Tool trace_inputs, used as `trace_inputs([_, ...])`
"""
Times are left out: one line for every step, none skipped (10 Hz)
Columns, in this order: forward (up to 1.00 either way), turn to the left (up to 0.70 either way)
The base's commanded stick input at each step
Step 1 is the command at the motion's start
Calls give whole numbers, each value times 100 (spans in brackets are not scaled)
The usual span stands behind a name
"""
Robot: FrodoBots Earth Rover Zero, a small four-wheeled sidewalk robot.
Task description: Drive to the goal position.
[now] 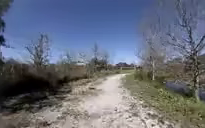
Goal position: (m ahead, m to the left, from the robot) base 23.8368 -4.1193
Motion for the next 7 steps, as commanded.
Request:
trace_inputs([70, -20])
trace_inputs([70, 0])
trace_inputs([70, 0])
trace_inputs([70, 0])
trace_inputs([70, 0])
trace_inputs([70, 0])
trace_inputs([70, 0])
